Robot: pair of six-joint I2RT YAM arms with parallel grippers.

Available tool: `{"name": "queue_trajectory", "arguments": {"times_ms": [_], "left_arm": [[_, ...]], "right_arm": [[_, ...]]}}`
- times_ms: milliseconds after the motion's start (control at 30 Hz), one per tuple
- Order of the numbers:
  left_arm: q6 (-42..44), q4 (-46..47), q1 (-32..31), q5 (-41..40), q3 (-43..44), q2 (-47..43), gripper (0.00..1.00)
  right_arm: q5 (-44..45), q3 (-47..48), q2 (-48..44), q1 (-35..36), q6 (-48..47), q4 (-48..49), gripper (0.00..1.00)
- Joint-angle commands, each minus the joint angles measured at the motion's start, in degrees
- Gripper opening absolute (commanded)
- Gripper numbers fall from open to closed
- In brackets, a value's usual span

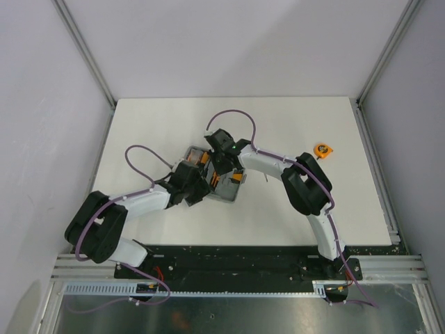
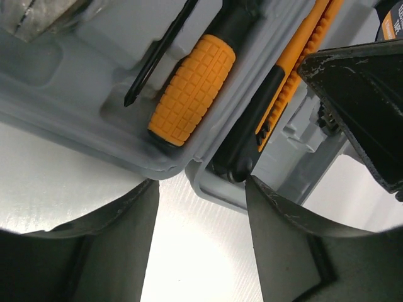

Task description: Pack the tool kit

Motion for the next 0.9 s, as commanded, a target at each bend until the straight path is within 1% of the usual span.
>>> {"name": "queue_trajectory", "arguments": {"times_ms": [0, 67, 233, 300, 400, 567, 867], "left_arm": [[-0.9, 0.4, 0.8, -0.2, -2.0, 1.7, 0.62], [-0.7, 0.8, 0.9, -0.4, -2.3, 1.3, 0.61], [-1.9, 0.9, 1.6, -1.5, -3.4, 0.5, 0.65], [-2.8, 1.1, 2.0, -2.2, -4.0, -0.1, 0.63], [-3.4, 1.1, 2.2, -3.1, -4.4, -0.4, 0.57], [-3.5, 1.0, 2.2, -3.4, -4.4, 1.1, 0.40], [-4.4, -1.4, 2.2, -4.1, -4.1, 4.9, 0.29]], "right_arm": [[0.4, 0.9, 2.2, 0.8, -0.5, -2.1, 0.16], [0.5, 0.7, 2.4, 0.9, -0.4, -2.2, 0.16], [0.4, 0.3, 2.7, 1.1, -0.2, -2.1, 0.15], [0.4, 0.1, 2.7, 1.1, 0.0, -2.2, 0.15], [0.5, -0.1, 2.6, 1.1, 0.0, -2.1, 0.15], [0.5, -0.3, 2.6, 1.1, -0.1, -2.3, 0.14], [0.3, -1.1, 3.0, 1.3, -0.2, -2.5, 0.14]]}}
